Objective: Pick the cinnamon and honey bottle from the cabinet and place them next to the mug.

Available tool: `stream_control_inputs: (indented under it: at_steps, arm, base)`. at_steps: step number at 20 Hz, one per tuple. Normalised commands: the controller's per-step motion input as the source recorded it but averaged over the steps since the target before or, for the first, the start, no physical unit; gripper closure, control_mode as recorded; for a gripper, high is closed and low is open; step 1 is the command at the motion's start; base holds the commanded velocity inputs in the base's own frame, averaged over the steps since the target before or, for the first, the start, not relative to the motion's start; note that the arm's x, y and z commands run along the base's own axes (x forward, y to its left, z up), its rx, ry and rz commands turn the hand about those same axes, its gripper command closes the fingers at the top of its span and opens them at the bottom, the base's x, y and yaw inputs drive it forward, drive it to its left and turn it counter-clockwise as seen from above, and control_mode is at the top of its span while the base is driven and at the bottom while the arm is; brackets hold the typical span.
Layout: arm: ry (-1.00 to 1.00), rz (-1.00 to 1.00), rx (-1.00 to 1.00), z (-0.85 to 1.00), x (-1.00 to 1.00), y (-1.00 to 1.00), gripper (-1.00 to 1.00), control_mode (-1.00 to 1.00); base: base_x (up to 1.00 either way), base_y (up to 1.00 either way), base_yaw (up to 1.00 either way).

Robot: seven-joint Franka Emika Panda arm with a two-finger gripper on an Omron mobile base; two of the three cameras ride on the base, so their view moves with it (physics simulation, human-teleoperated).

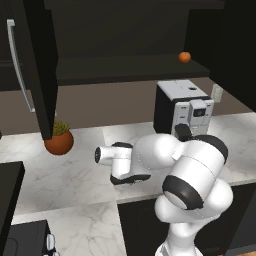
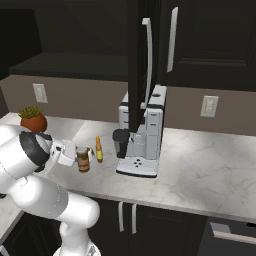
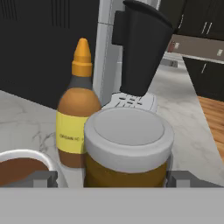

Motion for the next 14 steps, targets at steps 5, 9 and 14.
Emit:
stream_control_inputs:
  at_steps: [5,9,14]
  arm:
    - [0.00,0.00,0.00,0.42,0.00,0.00,-1.00,-1.00]
    - [0.00,0.00,0.00,0.37,0.00,0.00,-1.00,-1.00]
    - [0.00,0.00,0.00,0.46,0.02,-0.02,-1.00,-1.00]
  base:
    - [0.00,0.00,0.00]
    - [0.00,0.00,0.00]
    - [0.00,0.00,0.00]
